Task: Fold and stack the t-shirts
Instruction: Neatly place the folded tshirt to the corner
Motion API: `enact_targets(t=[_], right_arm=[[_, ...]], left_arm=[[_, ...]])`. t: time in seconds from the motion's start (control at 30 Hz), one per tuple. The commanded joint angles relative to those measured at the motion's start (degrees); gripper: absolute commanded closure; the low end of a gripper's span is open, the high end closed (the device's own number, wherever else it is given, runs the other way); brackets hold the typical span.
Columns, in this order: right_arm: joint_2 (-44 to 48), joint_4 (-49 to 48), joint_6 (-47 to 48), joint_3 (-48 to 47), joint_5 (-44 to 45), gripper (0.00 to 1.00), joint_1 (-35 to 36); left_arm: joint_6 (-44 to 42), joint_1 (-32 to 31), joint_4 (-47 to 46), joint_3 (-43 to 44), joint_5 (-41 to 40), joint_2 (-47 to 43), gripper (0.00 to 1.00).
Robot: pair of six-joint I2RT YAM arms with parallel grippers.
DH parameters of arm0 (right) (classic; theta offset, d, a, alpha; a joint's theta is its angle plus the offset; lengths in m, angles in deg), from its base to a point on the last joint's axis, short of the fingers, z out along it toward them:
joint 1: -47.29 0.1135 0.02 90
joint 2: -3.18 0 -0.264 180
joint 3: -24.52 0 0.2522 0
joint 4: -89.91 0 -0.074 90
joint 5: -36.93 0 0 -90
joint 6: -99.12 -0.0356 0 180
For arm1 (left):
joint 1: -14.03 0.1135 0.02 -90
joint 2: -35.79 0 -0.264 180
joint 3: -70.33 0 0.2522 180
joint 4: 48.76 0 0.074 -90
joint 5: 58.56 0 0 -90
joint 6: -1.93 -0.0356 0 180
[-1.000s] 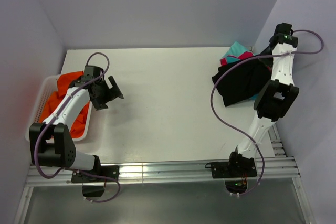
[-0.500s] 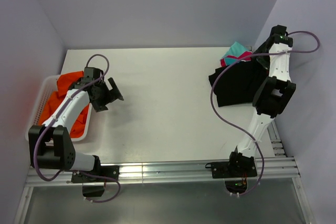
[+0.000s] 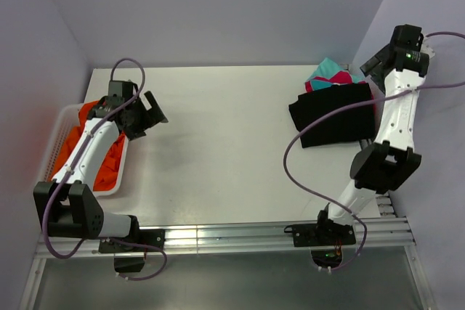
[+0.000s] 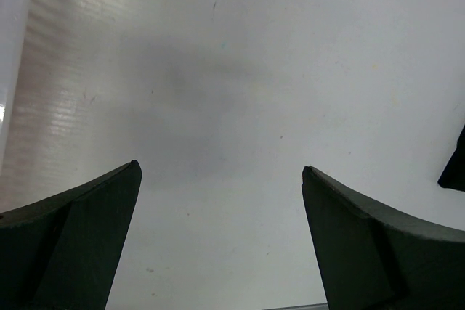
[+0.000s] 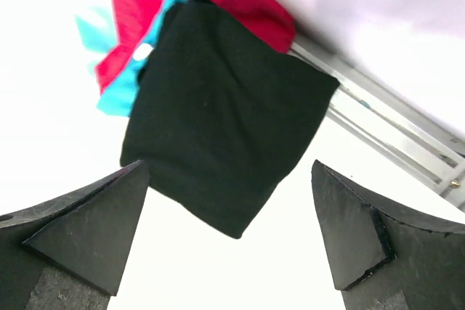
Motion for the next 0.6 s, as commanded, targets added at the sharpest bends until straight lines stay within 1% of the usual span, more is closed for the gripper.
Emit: enact_targets(t=[0.0, 0.07, 0.1, 0.13, 0.17, 0.2, 0.23, 0.27, 0.3, 0.4, 0.47, 0.53, 0.57], right_arm=[[6.0, 0.8, -0.9, 1.7, 3.9, 0.00, 3.8], [9.4, 0.6, -0.5, 2.8, 4.2, 0.00, 6.6], [12.5, 0.2, -0.3, 3.9, 4.4, 0.00, 8.4], [14.6, -0.7, 0.7, 7.6, 3.9, 0.00, 12.9], [16.7, -1.9, 1.1, 10.1, 3.6, 0.00, 15.3], [22.0, -5.0, 1.5, 16.0, 3.0, 0.00, 17.8], [25.1, -7.2, 2.5, 19.3, 2.4, 0.00, 22.8], [28.3, -9.2, 2.6, 22.7, 1.6, 0.00, 24.7], [34.1, -12.9, 2.5, 28.6, 0.6, 0.00, 26.0], [42.1, -16.0, 3.6, 34.6, -2.2, 0.00, 27.1], [44.0, -15.9, 6.6, 34.9, -3.2, 0.00, 27.1], [45.0, -14.6, 8.3, 34.5, -1.4, 0.00, 27.5], [45.0, -14.1, 8.8, 34.1, 0.0, 0.00, 28.9]], left_arm=[[-0.5, 0.2, 0.7, 3.9, -2.9, -2.1, 0.00], [-0.1, 0.2, 1.5, 5.7, -4.3, -2.6, 0.00], [0.1, 0.2, 2.1, 6.3, -5.1, -2.8, 0.00], [0.5, 0.2, 2.9, 7.2, -5.8, -3.1, 0.01], [0.5, 0.2, 2.9, 7.3, -5.9, -4.2, 0.00], [0.5, 0.2, 2.8, 7.4, -7.8, -5.1, 0.01], [0.8, 0.2, 3.3, 7.8, -9.5, -5.7, 0.01], [1.2, 0.2, 4.1, 8.2, -10.7, -5.8, 0.00], [1.3, 0.2, 4.8, 8.5, -11.3, -5.6, 0.01], [2.0, 0.2, 6.0, 9.4, -13.8, -5.4, 0.01], [2.2, 0.2, 6.4, 9.8, -13.6, -5.1, 0.00], [2.8, 0.2, 6.4, 10.6, -13.5, -5.1, 0.01], [2.9, 0.2, 6.5, 11.0, -14.0, -5.0, 0.01]])
